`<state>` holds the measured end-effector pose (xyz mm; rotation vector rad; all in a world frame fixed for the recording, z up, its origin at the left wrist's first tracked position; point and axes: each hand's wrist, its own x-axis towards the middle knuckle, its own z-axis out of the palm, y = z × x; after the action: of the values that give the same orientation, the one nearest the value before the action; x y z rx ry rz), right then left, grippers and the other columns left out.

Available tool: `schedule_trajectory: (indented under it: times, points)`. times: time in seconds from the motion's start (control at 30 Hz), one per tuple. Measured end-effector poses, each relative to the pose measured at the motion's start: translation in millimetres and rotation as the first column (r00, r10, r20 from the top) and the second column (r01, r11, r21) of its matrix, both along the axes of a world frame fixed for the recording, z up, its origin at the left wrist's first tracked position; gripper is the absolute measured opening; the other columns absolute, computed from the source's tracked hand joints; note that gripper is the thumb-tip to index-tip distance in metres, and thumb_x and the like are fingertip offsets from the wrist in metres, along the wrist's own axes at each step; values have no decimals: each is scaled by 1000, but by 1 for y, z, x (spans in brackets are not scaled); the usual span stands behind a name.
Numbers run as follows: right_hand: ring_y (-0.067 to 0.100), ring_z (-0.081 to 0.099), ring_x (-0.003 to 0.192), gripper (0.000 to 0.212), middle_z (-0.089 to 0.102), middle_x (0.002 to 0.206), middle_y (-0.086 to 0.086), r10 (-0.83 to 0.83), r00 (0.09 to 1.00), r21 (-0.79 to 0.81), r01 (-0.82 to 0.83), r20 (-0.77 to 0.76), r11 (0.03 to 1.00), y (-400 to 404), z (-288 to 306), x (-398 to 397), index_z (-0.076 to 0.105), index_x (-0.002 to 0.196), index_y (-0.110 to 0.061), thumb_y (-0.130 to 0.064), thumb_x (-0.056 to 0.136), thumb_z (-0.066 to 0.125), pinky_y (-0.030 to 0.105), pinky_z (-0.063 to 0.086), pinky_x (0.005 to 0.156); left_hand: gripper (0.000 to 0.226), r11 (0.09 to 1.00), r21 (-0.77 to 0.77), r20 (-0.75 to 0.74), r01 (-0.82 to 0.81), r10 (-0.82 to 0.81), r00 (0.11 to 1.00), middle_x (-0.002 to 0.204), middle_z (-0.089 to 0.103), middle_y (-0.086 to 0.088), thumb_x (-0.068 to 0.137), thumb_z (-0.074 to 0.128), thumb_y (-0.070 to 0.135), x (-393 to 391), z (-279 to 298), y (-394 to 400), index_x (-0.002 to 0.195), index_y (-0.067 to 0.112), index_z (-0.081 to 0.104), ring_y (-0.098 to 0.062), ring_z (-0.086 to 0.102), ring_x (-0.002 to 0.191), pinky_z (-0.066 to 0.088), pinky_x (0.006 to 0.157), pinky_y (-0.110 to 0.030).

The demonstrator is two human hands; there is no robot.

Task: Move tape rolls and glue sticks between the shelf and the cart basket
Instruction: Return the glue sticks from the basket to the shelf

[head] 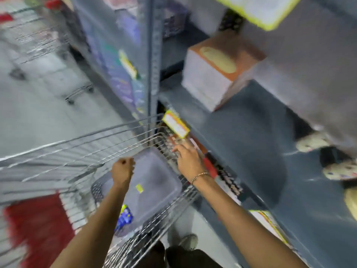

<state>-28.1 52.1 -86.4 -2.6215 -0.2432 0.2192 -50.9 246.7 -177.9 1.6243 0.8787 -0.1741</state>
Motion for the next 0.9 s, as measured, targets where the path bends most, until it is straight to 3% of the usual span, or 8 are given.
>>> schedule_trajectory:
  times: [0.13,0.2,0.27,0.37,0.5,0.63,0.77,0.9]
  points:
    - [31,64,94,26,70,101,17,131,959,57,-121,-250,991,87,-59,0,68,100,-8,3,83,52,35,53,81,23,956,97,-389,278,-221,894,72,58,-20,82,58,23,-69,-64,65,68,6,62,-24,61,76,39,66,-30]
    - [31,67,94,20,72,100,18,123,870,40,-118,-477,992,119,-95,-6,68,98,-9,-4,85,54,33,56,83,26,887,92,-553,452,-332,764,97,68,-23,87,60,23,-92,-86,78,91,0,69,-29,65,99,46,76,-33]
    - [31,66,103,13,70,108,20,135,737,-14,-192,-662,981,151,-144,-22,69,94,-7,-9,86,59,33,54,90,31,844,33,-626,535,-400,669,118,65,-22,88,59,21,-111,-109,88,110,0,66,-31,61,112,48,90,-34]
    - [31,60,115,27,61,126,23,109,612,-124,-326,-783,937,168,-203,-54,65,111,-1,-13,89,55,26,46,90,29,814,2,-632,581,-449,631,118,65,-26,87,56,16,-119,-134,80,108,-2,66,-35,62,109,49,89,-39]
    - [36,56,120,37,59,128,22,92,674,-217,-360,-733,907,172,-247,-81,58,122,-3,-18,87,55,39,47,99,20,747,20,-604,665,-521,603,117,66,-21,89,56,21,-122,-161,63,70,15,58,-30,63,107,47,85,-35]
    - [35,58,117,34,59,126,18,124,687,-275,-441,-716,854,173,-272,-83,60,118,-9,-29,91,56,40,50,95,24,765,150,-595,626,-436,675,111,65,-25,91,51,20,-120,-184,52,99,1,63,-36,62,105,46,86,-43]
    - [33,60,114,31,64,120,17,183,729,-325,-496,-659,805,170,-281,-79,63,114,-7,-22,87,60,39,52,91,24,795,186,-590,577,-380,713,106,67,-25,85,57,19,-119,-194,42,99,3,67,-39,63,101,50,82,-44]
    - [33,63,110,29,67,116,16,54,770,-354,-353,-635,866,162,-273,-69,66,110,-9,-25,86,61,37,53,89,28,856,225,-517,466,-301,802,100,69,-29,83,62,26,-109,-185,44,96,2,68,-40,65,96,50,77,-41]
